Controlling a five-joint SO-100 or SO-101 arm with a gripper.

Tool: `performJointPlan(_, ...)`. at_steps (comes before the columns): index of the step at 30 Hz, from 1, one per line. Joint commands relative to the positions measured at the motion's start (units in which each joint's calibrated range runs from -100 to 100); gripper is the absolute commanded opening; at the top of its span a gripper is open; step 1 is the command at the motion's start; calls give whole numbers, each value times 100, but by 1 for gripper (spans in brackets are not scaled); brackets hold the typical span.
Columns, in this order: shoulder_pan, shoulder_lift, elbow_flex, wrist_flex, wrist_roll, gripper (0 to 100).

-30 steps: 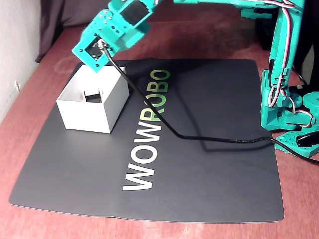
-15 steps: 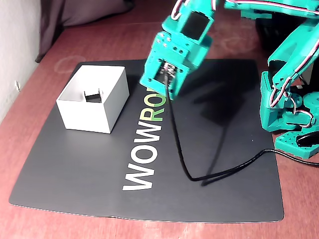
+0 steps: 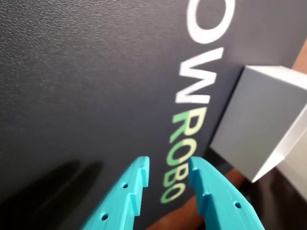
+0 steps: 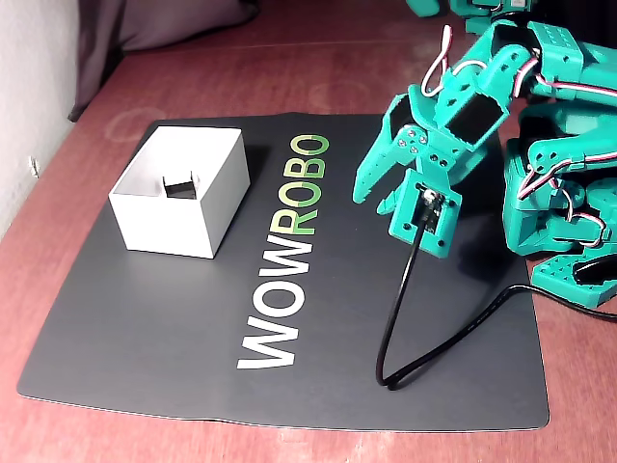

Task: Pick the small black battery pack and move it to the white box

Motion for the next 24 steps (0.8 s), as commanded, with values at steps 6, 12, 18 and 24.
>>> performJointPlan(6, -57, -1083, 630, 419, 29, 9)
performJointPlan(12, -57, -1565, 784, 1015, 29, 9)
performJointPlan(18, -45, -1995, 975, 1208, 56, 0)
performJointPlan(24, -57, -2109, 984, 1278, 56, 0)
